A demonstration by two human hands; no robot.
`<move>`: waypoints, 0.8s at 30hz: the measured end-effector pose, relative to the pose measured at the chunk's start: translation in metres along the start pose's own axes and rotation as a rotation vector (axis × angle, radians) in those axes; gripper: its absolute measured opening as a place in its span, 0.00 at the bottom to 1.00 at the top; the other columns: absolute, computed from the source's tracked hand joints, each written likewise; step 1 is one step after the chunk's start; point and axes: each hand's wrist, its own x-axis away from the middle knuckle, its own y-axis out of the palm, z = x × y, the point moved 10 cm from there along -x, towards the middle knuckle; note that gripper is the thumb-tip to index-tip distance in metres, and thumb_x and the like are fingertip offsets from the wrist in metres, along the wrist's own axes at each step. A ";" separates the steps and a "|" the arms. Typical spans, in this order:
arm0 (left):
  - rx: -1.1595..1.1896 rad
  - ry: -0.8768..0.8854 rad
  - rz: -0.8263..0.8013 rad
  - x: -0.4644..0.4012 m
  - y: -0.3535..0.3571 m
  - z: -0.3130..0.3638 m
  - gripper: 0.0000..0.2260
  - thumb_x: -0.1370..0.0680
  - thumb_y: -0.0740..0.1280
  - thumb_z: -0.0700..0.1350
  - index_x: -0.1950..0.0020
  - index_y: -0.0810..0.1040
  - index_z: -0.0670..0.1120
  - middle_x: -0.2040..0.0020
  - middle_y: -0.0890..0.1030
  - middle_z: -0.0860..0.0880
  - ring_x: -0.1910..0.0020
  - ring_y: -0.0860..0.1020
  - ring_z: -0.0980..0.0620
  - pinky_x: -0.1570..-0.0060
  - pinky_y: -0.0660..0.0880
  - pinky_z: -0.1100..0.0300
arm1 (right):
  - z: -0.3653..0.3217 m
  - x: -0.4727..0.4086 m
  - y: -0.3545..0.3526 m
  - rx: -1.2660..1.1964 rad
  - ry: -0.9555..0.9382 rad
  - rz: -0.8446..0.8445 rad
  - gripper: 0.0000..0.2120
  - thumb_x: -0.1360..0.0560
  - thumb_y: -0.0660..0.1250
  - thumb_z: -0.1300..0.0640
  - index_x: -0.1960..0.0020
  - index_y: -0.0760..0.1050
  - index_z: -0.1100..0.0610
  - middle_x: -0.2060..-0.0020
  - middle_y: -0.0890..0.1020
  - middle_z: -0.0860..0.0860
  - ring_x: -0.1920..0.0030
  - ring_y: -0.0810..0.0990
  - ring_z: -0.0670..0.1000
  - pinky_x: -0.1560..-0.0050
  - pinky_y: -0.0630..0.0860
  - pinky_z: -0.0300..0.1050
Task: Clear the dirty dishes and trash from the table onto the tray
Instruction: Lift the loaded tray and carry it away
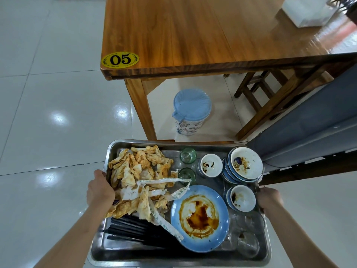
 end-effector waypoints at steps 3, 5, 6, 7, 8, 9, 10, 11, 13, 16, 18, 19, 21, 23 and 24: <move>-0.006 0.008 0.000 0.005 -0.005 0.005 0.14 0.23 0.55 0.33 0.38 0.65 0.41 0.51 0.76 0.36 0.53 0.75 0.36 0.56 0.74 0.43 | 0.002 0.004 -0.008 -0.008 0.006 -0.004 0.08 0.27 0.63 0.66 0.52 0.80 0.64 0.53 0.81 0.63 0.52 0.80 0.61 0.49 0.77 0.53; -0.008 0.017 0.003 0.010 -0.010 0.009 0.13 0.23 0.55 0.33 0.38 0.65 0.41 0.52 0.76 0.36 0.54 0.76 0.36 0.56 0.75 0.43 | 0.005 0.010 -0.015 0.008 0.015 -0.011 0.08 0.26 0.62 0.65 0.51 0.79 0.64 0.52 0.81 0.63 0.49 0.80 0.62 0.48 0.77 0.52; -0.006 0.024 0.002 0.012 -0.013 0.011 0.13 0.23 0.55 0.33 0.39 0.65 0.41 0.52 0.76 0.36 0.54 0.76 0.36 0.56 0.75 0.43 | 0.006 0.013 -0.018 0.009 0.020 -0.015 0.08 0.26 0.62 0.65 0.51 0.79 0.64 0.52 0.81 0.63 0.49 0.80 0.62 0.49 0.77 0.52; -0.003 0.033 0.001 0.014 -0.016 0.014 0.13 0.23 0.55 0.33 0.39 0.65 0.41 0.52 0.75 0.36 0.54 0.75 0.36 0.56 0.75 0.43 | 0.009 0.016 -0.022 -0.002 0.027 -0.019 0.07 0.26 0.62 0.65 0.52 0.79 0.64 0.53 0.81 0.63 0.51 0.80 0.62 0.51 0.77 0.50; 0.000 0.046 -0.001 0.017 -0.019 0.018 0.13 0.23 0.55 0.33 0.39 0.66 0.41 0.52 0.75 0.36 0.54 0.75 0.36 0.56 0.74 0.43 | 0.011 0.019 -0.025 -0.016 0.032 -0.021 0.06 0.26 0.63 0.65 0.54 0.79 0.64 0.55 0.81 0.63 0.54 0.80 0.61 0.55 0.76 0.49; 0.001 0.059 -0.002 0.020 -0.022 0.021 0.12 0.23 0.55 0.33 0.40 0.66 0.41 0.52 0.75 0.36 0.54 0.75 0.37 0.56 0.74 0.43 | 0.013 0.023 -0.030 -0.028 0.034 -0.019 0.06 0.26 0.63 0.65 0.57 0.78 0.64 0.58 0.80 0.62 0.57 0.79 0.60 0.60 0.75 0.47; -0.002 0.067 0.000 0.023 -0.026 0.025 0.12 0.23 0.55 0.33 0.40 0.66 0.40 0.51 0.75 0.36 0.54 0.75 0.37 0.57 0.73 0.44 | 0.016 0.026 -0.034 -0.037 0.039 -0.016 0.06 0.26 0.63 0.65 0.60 0.77 0.63 0.61 0.79 0.60 0.59 0.79 0.59 0.63 0.73 0.45; -0.008 0.073 0.004 0.025 -0.029 0.028 0.12 0.22 0.55 0.34 0.40 0.66 0.40 0.51 0.76 0.36 0.54 0.75 0.37 0.58 0.73 0.45 | 0.019 0.029 -0.038 -0.054 0.045 -0.009 0.08 0.26 0.63 0.65 0.63 0.76 0.61 0.64 0.78 0.59 0.61 0.78 0.58 0.65 0.72 0.44; -0.016 0.090 0.007 0.032 -0.038 0.035 0.11 0.22 0.56 0.35 0.40 0.66 0.40 0.51 0.76 0.36 0.53 0.75 0.37 0.58 0.72 0.46 | 0.027 0.035 -0.048 -0.106 0.066 -0.004 0.10 0.26 0.63 0.65 0.66 0.73 0.60 0.67 0.76 0.57 0.63 0.77 0.57 0.68 0.71 0.43; -0.016 0.112 0.008 0.044 -0.048 0.044 0.10 0.22 0.58 0.36 0.41 0.66 0.41 0.50 0.76 0.36 0.53 0.76 0.37 0.58 0.72 0.46 | 0.038 0.046 -0.063 -0.136 0.084 -0.001 0.10 0.26 0.63 0.64 0.66 0.74 0.60 0.67 0.77 0.58 0.62 0.77 0.58 0.69 0.72 0.43; -0.012 0.119 0.005 0.053 -0.053 0.049 0.10 0.21 0.58 0.37 0.41 0.66 0.41 0.50 0.76 0.37 0.53 0.76 0.38 0.57 0.73 0.45 | 0.042 0.053 -0.075 -0.122 0.074 0.005 0.10 0.26 0.63 0.63 0.66 0.75 0.60 0.67 0.77 0.57 0.62 0.78 0.58 0.67 0.73 0.42; -0.013 0.125 0.001 0.058 -0.055 0.051 0.09 0.21 0.57 0.37 0.41 0.66 0.41 0.51 0.76 0.37 0.53 0.76 0.38 0.56 0.74 0.45 | 0.044 0.058 -0.082 -0.093 0.067 0.002 0.11 0.26 0.62 0.63 0.66 0.74 0.60 0.67 0.77 0.56 0.63 0.78 0.57 0.69 0.72 0.40; -0.013 0.136 -0.003 0.068 -0.061 0.055 0.09 0.21 0.56 0.37 0.41 0.66 0.42 0.51 0.76 0.37 0.54 0.76 0.38 0.57 0.74 0.45 | 0.048 0.069 -0.096 -0.058 0.064 -0.002 0.12 0.25 0.61 0.62 0.67 0.73 0.59 0.68 0.76 0.55 0.65 0.77 0.55 0.74 0.68 0.39; -0.010 0.145 -0.008 0.080 -0.067 0.059 0.10 0.21 0.57 0.37 0.40 0.66 0.42 0.51 0.76 0.37 0.55 0.75 0.39 0.58 0.73 0.46 | 0.059 0.081 -0.110 -0.057 0.084 0.006 0.12 0.25 0.61 0.62 0.67 0.73 0.59 0.68 0.75 0.54 0.63 0.77 0.55 0.73 0.68 0.39; -0.011 0.150 -0.012 0.086 -0.069 0.061 0.10 0.21 0.57 0.37 0.40 0.66 0.41 0.51 0.76 0.38 0.56 0.74 0.40 0.59 0.73 0.47 | 0.065 0.087 -0.116 -0.070 0.098 0.015 0.12 0.25 0.61 0.62 0.67 0.72 0.59 0.68 0.75 0.55 0.62 0.77 0.56 0.71 0.70 0.40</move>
